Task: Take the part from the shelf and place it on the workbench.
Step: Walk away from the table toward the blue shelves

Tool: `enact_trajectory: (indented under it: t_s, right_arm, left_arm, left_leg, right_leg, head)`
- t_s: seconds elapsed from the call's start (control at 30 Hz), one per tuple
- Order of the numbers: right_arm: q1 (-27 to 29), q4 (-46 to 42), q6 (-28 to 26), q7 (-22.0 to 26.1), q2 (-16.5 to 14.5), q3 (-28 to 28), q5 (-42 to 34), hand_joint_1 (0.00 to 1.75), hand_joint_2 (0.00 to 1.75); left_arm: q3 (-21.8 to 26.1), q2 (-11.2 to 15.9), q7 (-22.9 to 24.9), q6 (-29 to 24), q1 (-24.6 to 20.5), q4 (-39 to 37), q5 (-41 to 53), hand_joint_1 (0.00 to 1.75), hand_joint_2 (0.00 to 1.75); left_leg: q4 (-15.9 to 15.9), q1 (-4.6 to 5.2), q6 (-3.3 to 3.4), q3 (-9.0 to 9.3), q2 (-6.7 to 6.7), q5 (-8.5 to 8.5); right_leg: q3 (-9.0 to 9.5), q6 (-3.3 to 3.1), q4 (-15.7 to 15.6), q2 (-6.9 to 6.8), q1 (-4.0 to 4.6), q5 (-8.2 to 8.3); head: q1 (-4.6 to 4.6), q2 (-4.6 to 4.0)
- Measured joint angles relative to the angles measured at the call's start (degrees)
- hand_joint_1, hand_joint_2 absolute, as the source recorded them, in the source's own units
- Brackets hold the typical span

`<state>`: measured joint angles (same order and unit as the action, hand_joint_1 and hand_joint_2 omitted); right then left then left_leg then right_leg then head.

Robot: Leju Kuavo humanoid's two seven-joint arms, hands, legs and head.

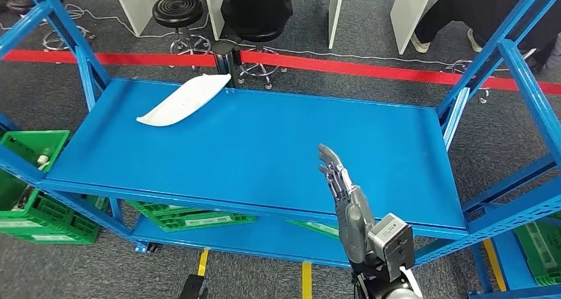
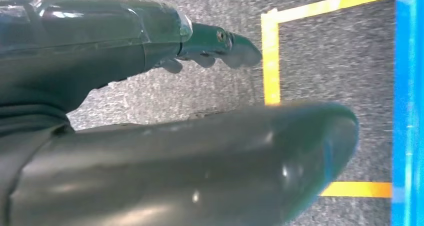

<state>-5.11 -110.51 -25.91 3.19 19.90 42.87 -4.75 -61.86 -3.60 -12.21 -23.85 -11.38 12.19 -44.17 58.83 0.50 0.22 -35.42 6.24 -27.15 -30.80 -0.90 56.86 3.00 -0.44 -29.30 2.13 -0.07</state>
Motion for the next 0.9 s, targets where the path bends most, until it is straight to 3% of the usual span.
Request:
enact_trajectory:
  t_s: [0.03,0.1,0.17,0.2,0.23,0.3,0.37,0.4,0.43,0.53,0.57,0.7,0.8,0.9]
  right_arm:
    - [0.08,0.02,-0.30,-0.01,-0.05,0.04,-0.09,0.00,0.00]
    - [0.36,0.04,-1.15,-0.09,-0.11,0.09,-0.51,0.00,0.00]
    - [0.70,0.18,-1.69,-0.20,-0.08,0.12,-0.91,0.00,0.00]
    - [0.86,0.26,-1.83,-0.28,-0.08,0.14,-1.07,0.00,0.00]
    - [0.98,0.32,-1.95,-0.39,-0.09,0.16,-1.26,0.00,0.00]
    - [1.20,0.41,-2.39,-0.78,-0.08,0.17,-1.72,0.00,0.00]
    - [1.48,0.50,-2.96,-0.98,-0.07,0.16,-2.09,0.00,0.00]
    - [1.68,0.56,-3.21,-0.90,-0.06,0.16,-2.23,0.00,0.00]
    - [1.88,0.65,-3.42,-0.70,-0.07,0.18,-2.40,0.00,0.00]
    - [2.19,1.08,-3.73,0.26,-0.10,0.25,-3.31,0.00,0.00]
    - [2.19,1.23,-3.75,0.55,-0.11,0.26,-3.62,0.00,0.00]
    - [2.18,1.97,-3.75,1.24,-0.14,0.32,-4.26,0.00,0.00]
    - [2.18,2.39,-3.82,1.60,-0.14,0.36,-4.28,0.00,0.00]
    - [2.18,2.43,-3.84,1.64,-0.14,0.37,-4.27,0.00,0.00]
  left_arm:
    - [-0.06,0.07,0.26,0.00,0.14,-0.01,0.04,0.00,0.00]
    - [-0.09,0.17,0.75,0.00,0.23,-0.01,0.10,0.00,0.00]
    - [-0.19,0.23,0.96,0.16,0.36,-0.01,0.20,0.00,0.00]
    - [-0.32,0.26,0.87,0.38,0.48,-0.01,0.25,0.00,0.00]
    - [-0.45,0.30,0.66,0.66,0.59,-0.01,0.29,0.00,0.00]
    - [-0.62,0.36,-0.11,1.14,0.71,-0.01,0.29,0.00,0.00]
    - [-0.68,0.26,-0.94,1.57,0.70,0.03,0.41,0.00,0.00]
    - [-0.76,0.15,-1.28,1.81,0.71,0.04,0.62,0.00,0.00]
    - [-0.87,0.05,-1.56,2.07,0.73,0.04,0.98,0.00,0.00]
    - [-1.11,-0.23,-2.21,2.84,0.76,0.05,2.02,0.00,0.00]
    - [-1.15,-0.30,-2.33,3.08,0.75,0.05,2.14,0.00,0.00]
    - [-1.44,-0.31,-2.42,3.85,0.76,0.03,2.34,0.00,0.00]
    - [-1.59,-0.28,-2.43,4.11,0.75,0.03,2.70,0.00,0.00]
    - [-1.61,-0.27,-2.44,4.11,0.75,0.03,2.78,0.00,0.00]
  left_leg:
    - [1.06,0.13,-0.28,-0.53,-1.71,-0.92]
    - [6.28,0.07,-0.85,-2.97,-5.58,-4.29]
    - [12.88,-0.64,-1.52,-6.00,-6.35,-7.11]
    - [14.33,-1.01,-1.85,-6.61,-6.34,-7.20]
    - [13.70,-1.34,-2.18,-6.17,-6.36,-6.26]
    - [7.25,-1.88,-2.83,-2.59,-6.57,-2.90]
    - [1.62,-1.93,-2.77,0.59,-6.76,-1.39]
    - [0.52,-1.89,-2.52,1.20,-6.81,-1.48]
    - [0.40,-1.81,-2.16,1.33,-6.77,-1.58]
    - [0.29,-1.72,-1.78,1.45,-6.68,-1.63]
    - [0.29,-1.64,-1.65,1.46,-6.65,-1.68]
    - [0.31,-1.41,-1.03,1.47,-6.57,-1.80]
    - [0.33,-1.38,-0.88,1.47,-6.48,-1.87]
    - [0.34,-1.37,-0.86,1.47,-6.48,-1.88]
  right_leg:
    - [0.21,-0.12,-0.50,-0.51,-0.08,0.26]
    - [0.46,-0.32,-1.07,-1.57,-0.09,0.61]
    - [0.43,-0.34,-1.05,-2.54,-0.07,0.60]
    - [0.42,-0.25,-0.98,-2.92,-0.14,0.53]
    - [0.42,-0.08,-0.86,-3.20,-0.27,0.42]
    - [0.42,0.56,-0.34,-3.50,-0.60,0.01]
    - [0.27,1.46,0.35,-3.58,-0.69,-0.49]
    - [0.22,1.70,0.63,-3.58,-0.66,-0.84]
    - [0.19,1.41,0.74,-3.56,-0.61,-0.95]
    - [0.41,-0.49,0.60,-3.52,-0.61,-0.91]
    - [0.47,-0.75,0.52,-3.52,-0.62,-0.87]
    - [0.72,-0.55,0.01,-3.52,-0.67,-0.57]
    - [0.88,0.11,-0.29,-3.52,-0.70,-0.50]
    - [0.91,0.25,-0.33,-3.52,-0.71,-0.50]
  head:
    - [-0.24,0.00]
    - [-0.80,0.00]
    - [-1.23,0.00]
    - [-1.35,0.00]
    - [-1.48,0.00]
    - [-1.77,0.00]
    - [-2.37,0.00]
    - [-2.53,0.00]
    - [-2.54,0.00]
    - [-1.91,0.00]
    - [-1.75,0.00]
    - [-1.35,0.00]
    - [-1.12,0.00]
    - [-1.10,0.00]
